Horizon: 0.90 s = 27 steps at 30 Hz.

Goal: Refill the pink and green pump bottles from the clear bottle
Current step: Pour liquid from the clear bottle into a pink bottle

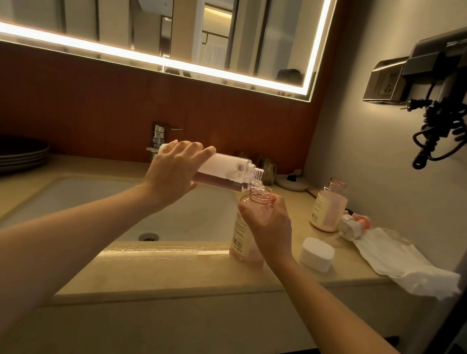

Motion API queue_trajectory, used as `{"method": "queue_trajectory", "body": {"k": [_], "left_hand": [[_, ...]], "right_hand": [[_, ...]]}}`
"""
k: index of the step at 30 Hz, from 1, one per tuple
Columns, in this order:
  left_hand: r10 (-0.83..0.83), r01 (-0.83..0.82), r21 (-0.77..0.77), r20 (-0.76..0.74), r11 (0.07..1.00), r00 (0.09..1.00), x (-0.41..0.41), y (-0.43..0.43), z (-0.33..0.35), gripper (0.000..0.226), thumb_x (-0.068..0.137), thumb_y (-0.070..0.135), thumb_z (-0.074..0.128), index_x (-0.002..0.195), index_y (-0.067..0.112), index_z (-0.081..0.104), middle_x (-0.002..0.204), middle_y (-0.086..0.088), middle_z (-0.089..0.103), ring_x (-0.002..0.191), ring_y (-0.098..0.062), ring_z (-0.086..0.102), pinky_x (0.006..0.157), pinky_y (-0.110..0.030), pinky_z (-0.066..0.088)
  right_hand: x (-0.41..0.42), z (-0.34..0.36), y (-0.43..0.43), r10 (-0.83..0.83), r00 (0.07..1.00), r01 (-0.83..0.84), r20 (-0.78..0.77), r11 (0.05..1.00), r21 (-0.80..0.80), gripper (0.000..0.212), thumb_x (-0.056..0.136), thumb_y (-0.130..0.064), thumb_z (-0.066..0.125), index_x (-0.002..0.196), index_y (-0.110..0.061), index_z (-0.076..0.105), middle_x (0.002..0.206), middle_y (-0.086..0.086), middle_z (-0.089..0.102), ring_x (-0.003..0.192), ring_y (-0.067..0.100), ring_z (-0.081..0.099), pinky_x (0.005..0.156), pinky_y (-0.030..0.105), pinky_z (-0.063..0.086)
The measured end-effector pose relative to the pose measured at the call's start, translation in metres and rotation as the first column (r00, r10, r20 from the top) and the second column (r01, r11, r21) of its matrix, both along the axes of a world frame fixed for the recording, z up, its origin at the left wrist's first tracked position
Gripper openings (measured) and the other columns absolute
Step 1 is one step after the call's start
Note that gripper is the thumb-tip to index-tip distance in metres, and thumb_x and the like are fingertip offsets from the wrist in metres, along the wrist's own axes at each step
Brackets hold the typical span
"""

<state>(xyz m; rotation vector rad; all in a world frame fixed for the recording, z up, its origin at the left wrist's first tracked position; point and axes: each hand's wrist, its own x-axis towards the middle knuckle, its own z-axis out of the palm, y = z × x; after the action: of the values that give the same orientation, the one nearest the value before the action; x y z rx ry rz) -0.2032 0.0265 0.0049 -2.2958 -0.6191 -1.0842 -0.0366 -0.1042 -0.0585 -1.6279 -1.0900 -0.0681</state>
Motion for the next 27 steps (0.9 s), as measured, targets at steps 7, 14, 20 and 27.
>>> {"method": "queue_trajectory", "body": {"k": [7,14,20,27], "left_hand": [[0.012,-0.012,0.014,-0.014,1.0,1.0,-0.0002,-0.0004,0.0013,0.086,0.05,0.014,0.09,0.12,0.017,0.04,0.108,-0.012,0.063,0.097,-0.034,0.062,0.085,-0.053,0.05],[0.016,-0.015,0.028,-0.014,0.999,1.0,-0.0001,0.0004,0.0021,0.084,0.05,0.014,0.09,0.12,0.016,0.043,0.108,-0.013,0.063,0.096,-0.034,0.062,0.082,-0.053,0.051],[0.017,-0.017,0.037,-0.016,0.999,1.0,-0.0001,0.0007,0.0023,0.084,0.051,0.014,0.089,0.12,0.016,0.042,0.108,-0.012,0.063,0.096,-0.033,0.062,0.082,-0.052,0.051],[0.019,-0.018,0.059,-0.013,0.998,1.0,-0.0003,0.0004,0.0031,0.084,0.05,0.015,0.09,0.119,0.016,0.043,0.106,-0.012,0.063,0.095,-0.033,0.062,0.082,-0.05,0.05]], "right_hand": [[0.0004,-0.0004,0.0006,-0.002,1.0,0.002,-0.008,1.0,0.0,0.063,0.075,-0.044,0.07,0.122,-0.012,0.043,0.121,0.005,0.056,0.107,0.022,0.054,0.083,0.037,0.052],[0.0006,-0.0005,0.0007,-0.003,1.0,0.003,-0.009,1.0,-0.001,0.063,0.075,-0.044,0.07,0.123,-0.012,0.043,0.121,0.005,0.055,0.107,0.022,0.053,0.083,0.037,0.051],[0.0005,-0.0006,0.0001,-0.009,1.0,0.009,-0.003,1.0,0.003,0.063,0.075,-0.045,0.07,0.122,-0.012,0.043,0.121,0.005,0.055,0.107,0.022,0.053,0.083,0.037,0.051],[0.0002,-0.0007,0.0006,-0.006,1.0,0.006,-0.002,1.0,0.006,0.064,0.075,-0.045,0.07,0.122,-0.011,0.043,0.121,0.006,0.055,0.107,0.022,0.053,0.083,0.037,0.051]]}}
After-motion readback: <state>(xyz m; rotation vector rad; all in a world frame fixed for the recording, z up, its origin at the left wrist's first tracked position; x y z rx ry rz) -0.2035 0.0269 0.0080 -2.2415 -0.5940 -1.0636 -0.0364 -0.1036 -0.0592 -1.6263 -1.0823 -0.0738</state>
